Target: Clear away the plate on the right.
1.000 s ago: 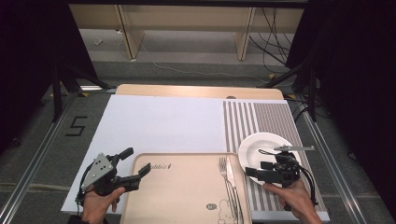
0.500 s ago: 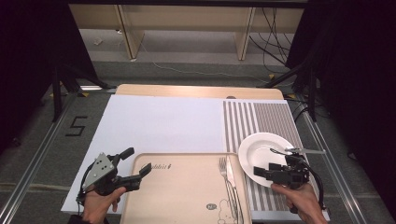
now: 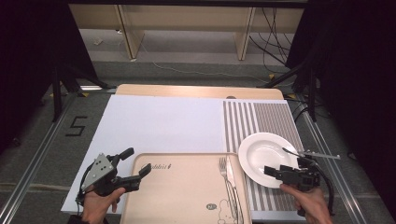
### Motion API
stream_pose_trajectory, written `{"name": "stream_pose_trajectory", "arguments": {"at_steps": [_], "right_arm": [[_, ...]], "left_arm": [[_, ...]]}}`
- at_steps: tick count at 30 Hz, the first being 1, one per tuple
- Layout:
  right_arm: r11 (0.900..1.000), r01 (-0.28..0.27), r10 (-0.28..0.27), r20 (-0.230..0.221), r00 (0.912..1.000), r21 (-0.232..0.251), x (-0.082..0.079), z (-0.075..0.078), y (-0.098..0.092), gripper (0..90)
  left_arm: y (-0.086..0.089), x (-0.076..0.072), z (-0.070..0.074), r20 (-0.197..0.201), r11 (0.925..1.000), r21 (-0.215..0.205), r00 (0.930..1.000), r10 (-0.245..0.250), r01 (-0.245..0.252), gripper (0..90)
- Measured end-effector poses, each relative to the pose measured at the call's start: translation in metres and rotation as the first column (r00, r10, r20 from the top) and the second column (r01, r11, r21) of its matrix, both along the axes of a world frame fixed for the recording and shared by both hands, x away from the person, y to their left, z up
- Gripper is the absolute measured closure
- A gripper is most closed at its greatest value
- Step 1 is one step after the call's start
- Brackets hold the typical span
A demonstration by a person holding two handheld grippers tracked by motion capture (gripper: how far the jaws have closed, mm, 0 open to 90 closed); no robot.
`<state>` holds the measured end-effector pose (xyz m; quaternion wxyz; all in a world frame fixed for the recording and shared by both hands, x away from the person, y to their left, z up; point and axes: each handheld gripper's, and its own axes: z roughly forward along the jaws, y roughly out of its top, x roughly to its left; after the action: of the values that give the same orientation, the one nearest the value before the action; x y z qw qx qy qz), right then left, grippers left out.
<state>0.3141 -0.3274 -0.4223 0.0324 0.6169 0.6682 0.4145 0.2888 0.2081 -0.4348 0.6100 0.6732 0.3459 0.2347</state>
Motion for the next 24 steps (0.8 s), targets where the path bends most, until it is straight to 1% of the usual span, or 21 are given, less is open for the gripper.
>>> {"name": "stream_pose_trajectory", "arguments": {"at_steps": [1,3,4,6,7,8,9,10,12,13,16,17,18,19,20,21,22,23,24], "right_arm": [[1.0,0.019,-0.019,0.007,0.9998,0.011,0.0,-0.001,-0.002,19.3],[0.999,0.041,-0.041,-0.002,0.9992,0.013,-0.002,0.0,-0.007,19.3],[0.999,0.046,-0.046,0.007,0.9989,0.017,-0.002,-0.001,-0.009,19.4],[0.998,0.054,-0.054,0.006,0.9985,0.016,-0.003,-0.002,-0.012,19.5],[0.998,0.056,-0.056,-0.004,0.9984,0.013,-0.004,-0.001,-0.014,19.6],[0.997,0.072,-0.072,-0.001,0.9974,0.017,-0.004,-0.003,-0.017,19.7],[0.996,0.08,-0.08,-0.022,0.9966,0.035,-0.005,-0.001,-0.019,19.7],[0.995,0.092,-0.091,-0.023,0.9956,0.036,-0.006,-0.001,-0.02,19.8],[0.993,0.119,-0.118,-0.009,0.9929,0.023,-0.006,-0.003,-0.026,20.3],[0.991,0.13,-0.13,-0.018,0.9914,0.027,-0.008,-0.003,-0.028,20.4],[0.987,0.158,-0.157,-0.023,0.9874,0.03,-0.01,-0.005,-0.035,20.6],[0.986,0.162,-0.161,-0.032,0.9864,0.028,-0.011,-0.005,-0.037,20.8],[0.985,0.169,-0.168,-0.03,0.9853,0.035,-0.012,-0.006,-0.039,21.1],[0.986,0.164,-0.163,-0.029,0.9862,0.03,-0.012,-0.006,-0.041,21.1],[0.983,0.18,-0.179,-0.038,0.9831,0.033,-0.013,-0.007,-0.042,21.1],[0.981,0.192,-0.19,-0.056,0.9802,0.035,-0.013,-0.007,-0.043,21.1],[0.984,0.177,-0.176,-0.038,0.9837,0.026,-0.013,-0.009,-0.045,21.2],[0.984,0.175,-0.173,-0.051,0.9836,0.039,-0.015,-0.007,-0.046,21.1],[0.978,0.201,-0.197,-0.074,0.9777,0.053,-0.016,-0.006,-0.046,21.1]], "left_arm": [[0.0,0.0,0.0,0.0,1.0,-0.002,1.0,0.001,-0.001,16.0],[0.001,0.0,0.0,-0.001,1.0,-0.001,1.0,0.005,-0.005,16.0],[0.001,0.001,0.0,-0.002,1.0,0.001,1.0,0.006,-0.006,16.0],[0.001,0.001,0.0,-0.002,1.0,0.002,1.0,0.005,-0.005,16.0],[0.0,0.001,0.0,0.0,1.0,-0.001,1.0,0.005,-0.005,16.0],[0.0,0.0,0.0,0.002,1.0,0.0,1.0,0.003,-0.003,16.0],[0.0,0.0,0.0,0.001,1.0,0.001,1.0,0.004,-0.004,16.0],[0.0,0.0,0.0,0.001,1.0,0.001,1.0,0.003,-0.003,16.0],[0.001,0.0,0.0,-0.001,1.0,-0.001,1.0,0.004,-0.004,16.0],[0.001,0.0,0.0,-0.001,1.0,0.0,1.0,0.005,-0.005,16.0],[0.001,0.0,0.0,0.005,1.0,0.0,1.0,0.005,-0.005,16.0],[0.001,0.0,0.0,0.005,1.0,-0.002,1.0,0.005,-0.005,16.0],[0.001,0.0,0.0,0.005,1.0,-0.002,1.0,0.005,-0.005,16.0],[0.001,0.0,0.0,0.004,1.0,-0.002,1.0,0.005,-0.005,16.0],[0.001,0.0,0.0,0.004,1.0,-0.001,1.0,0.004,-0.004,16.0],[0.0,0.0,0.0,0.004,1.0,0.001,1.0,0.004,-0.004,16.0],[0.0,0.0,0.001,0.004,1.0,0.001,1.0,0.004,-0.004,16.0],[0.0,0.0,0.0,0.003,1.0,0.001,1.0,0.004,-0.004,16.0],[0.0,0.001,0.0,0.002,1.0,-0.001,1.0,0.002,-0.002,16.0]]}}
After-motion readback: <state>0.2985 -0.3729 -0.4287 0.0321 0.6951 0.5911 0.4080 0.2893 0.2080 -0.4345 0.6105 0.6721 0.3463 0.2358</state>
